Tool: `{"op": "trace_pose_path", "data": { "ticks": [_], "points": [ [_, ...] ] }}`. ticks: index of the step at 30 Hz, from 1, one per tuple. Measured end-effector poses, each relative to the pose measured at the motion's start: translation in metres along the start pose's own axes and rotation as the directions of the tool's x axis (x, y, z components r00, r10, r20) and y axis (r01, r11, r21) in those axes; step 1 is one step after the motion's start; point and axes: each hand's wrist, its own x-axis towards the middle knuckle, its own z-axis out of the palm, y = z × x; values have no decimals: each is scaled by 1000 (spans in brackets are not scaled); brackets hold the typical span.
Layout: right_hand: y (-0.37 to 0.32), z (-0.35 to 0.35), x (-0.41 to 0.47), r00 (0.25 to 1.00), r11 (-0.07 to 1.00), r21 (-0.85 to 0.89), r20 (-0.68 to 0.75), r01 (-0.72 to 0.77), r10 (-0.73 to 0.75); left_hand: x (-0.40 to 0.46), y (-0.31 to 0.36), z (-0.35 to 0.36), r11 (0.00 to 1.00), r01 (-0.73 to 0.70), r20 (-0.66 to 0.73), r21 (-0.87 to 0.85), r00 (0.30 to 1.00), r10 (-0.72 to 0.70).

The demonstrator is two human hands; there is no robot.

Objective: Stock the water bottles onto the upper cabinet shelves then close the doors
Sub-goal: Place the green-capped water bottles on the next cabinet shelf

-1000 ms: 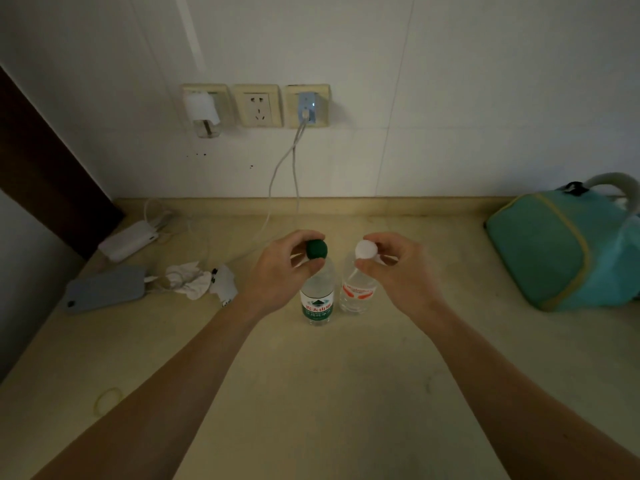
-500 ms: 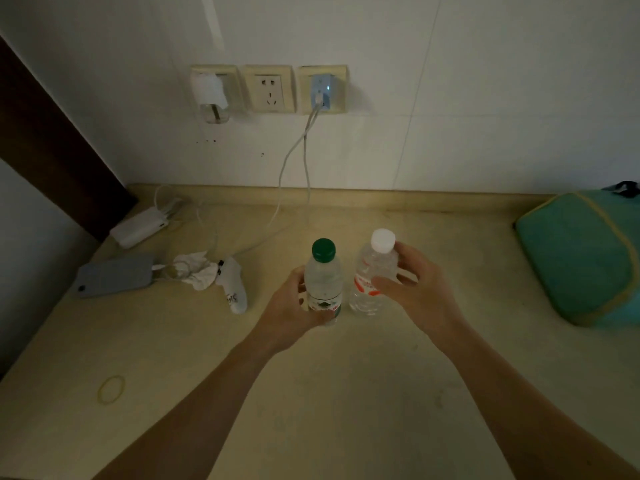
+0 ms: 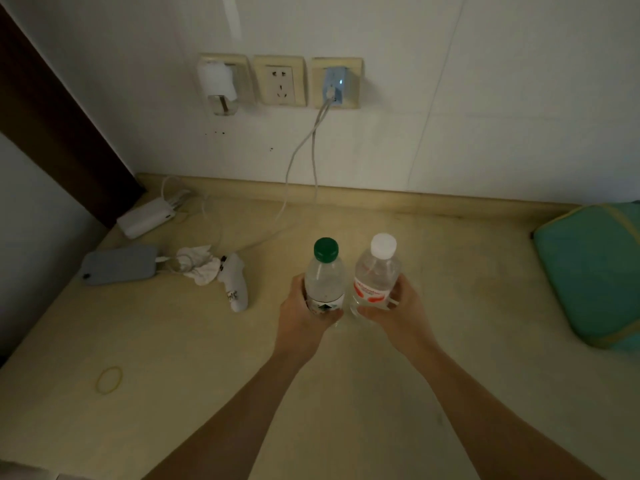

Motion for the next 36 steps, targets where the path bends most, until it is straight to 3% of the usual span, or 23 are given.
{"op": "trace_pose_path", "data": {
  "ticks": [8,15,24,30,36],
  "points": [
    [-73,-13,-27,984,982,153,-150,114,-91,13,68,-33,974,-195,-6,-115,981,195],
    [-194,-49,-80,911,910,197,-275,366,-307,5,189,-74,864,-451,33,-221,882,469],
    [-331,-91,-157,670,752,41,-486,658,-561,-51,332,-121,645,-725,-15,-243,667,745],
    [-422,-135,-196,487,617,-21,-593,787,-641,-84,430,-136,457,-843,-103,-282,500,860],
    [-501,-196,-218,412,545,-34,-615,838,-672,-102,534,-139,366,-879,-127,-305,419,899]
  ]
}}
